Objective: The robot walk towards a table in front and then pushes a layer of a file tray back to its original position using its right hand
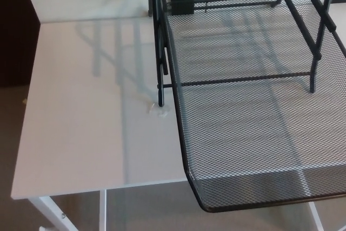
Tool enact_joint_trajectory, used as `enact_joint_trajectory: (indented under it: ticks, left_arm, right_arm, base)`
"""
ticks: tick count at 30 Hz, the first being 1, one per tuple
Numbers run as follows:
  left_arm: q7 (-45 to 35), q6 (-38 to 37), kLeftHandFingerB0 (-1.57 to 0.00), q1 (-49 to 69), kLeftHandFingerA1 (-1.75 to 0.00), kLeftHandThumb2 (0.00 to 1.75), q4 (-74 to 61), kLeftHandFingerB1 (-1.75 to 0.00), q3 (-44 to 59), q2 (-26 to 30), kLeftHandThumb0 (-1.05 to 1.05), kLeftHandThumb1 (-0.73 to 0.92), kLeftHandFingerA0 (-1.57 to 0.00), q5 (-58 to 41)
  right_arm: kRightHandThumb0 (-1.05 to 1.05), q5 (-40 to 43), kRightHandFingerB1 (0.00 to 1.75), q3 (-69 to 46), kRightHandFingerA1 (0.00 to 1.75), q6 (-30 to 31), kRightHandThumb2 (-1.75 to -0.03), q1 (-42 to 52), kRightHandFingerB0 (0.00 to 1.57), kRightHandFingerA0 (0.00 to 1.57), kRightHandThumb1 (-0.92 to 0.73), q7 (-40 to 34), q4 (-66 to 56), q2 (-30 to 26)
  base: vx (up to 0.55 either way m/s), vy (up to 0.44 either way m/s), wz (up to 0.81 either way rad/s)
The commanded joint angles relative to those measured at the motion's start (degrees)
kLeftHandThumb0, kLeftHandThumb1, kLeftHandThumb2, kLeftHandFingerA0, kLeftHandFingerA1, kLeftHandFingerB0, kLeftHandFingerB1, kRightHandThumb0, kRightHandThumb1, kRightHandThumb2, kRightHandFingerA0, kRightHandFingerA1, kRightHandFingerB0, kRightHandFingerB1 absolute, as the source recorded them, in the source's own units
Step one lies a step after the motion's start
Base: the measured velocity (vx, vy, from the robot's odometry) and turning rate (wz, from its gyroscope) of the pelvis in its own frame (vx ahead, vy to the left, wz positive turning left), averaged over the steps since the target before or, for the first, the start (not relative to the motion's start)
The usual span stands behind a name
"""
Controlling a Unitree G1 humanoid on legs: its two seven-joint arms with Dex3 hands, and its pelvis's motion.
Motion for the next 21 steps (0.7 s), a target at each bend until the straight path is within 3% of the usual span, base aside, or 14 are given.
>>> enact_joint_trajectory:
  ticks: [1,2,6,10,21]
  left_arm:
    - [-1.3,-1.6,-0.46,-0.5,-0.43,0.60,0.0,-0.40,1.8,1.2,-0.23,0.70,-0.54,-1.7]
    - [-1.6,-2.3,-0.46,-0.1,-0.43,0.60,0.2,-0.40,1.8,1.2,-0.22,0.70,-0.53,-1.7]
    - [-2.0,-2.2,-0.45,0.7,-0.43,0.60,0.4,-0.39,2.1,1.0,-0.22,0.70,-0.53,-2.0]
    - [-2.1,-2.4,-0.47,0.5,-0.43,0.60,0.7,-0.40,2.3,1.1,-0.23,0.69,-0.54,-1.9]
    - [-2.8,-3.9,-0.45,0.1,-0.43,0.60,1.7,-0.40,2.4,1.6,-0.24,0.69,-0.52,-1.6]
  right_arm:
    - [-0.57,14.1,0.40,0.2,0.45,-2.1,-0.65,12.9,0.47,0.56,-0.61,10.2,-18.0,-5.4]
    - [-0.51,14.9,0.38,-0.1,0.42,-2.6,-0.60,14.5,0.50,0.57,-0.68,10.5,-19.0,-5.7]
    - [-0.57,19.2,0.40,-1.1,0.44,0.3,-0.64,21.9,0.52,0.59,-0.61,11.3,-27.6,-7.1]
    - [-0.53,24.6,0.39,-2.0,0.41,1.9,-0.60,24.9,0.55,0.59,-0.66,13.4,-33.0,-8.8]
    - [-0.48,32.8,0.38,-9.7,0.42,-7.5,-0.60,33.8,0.57,0.65,-0.64,15.5,-46.3,-9.8]
  base:
    - [0.00,0.000,0.00]
    - [0.00,0.000,0.00]
    - [0.00,0.000,0.00]
    - [0.00,0.000,0.00]
    - [0.00,0.000,0.00]
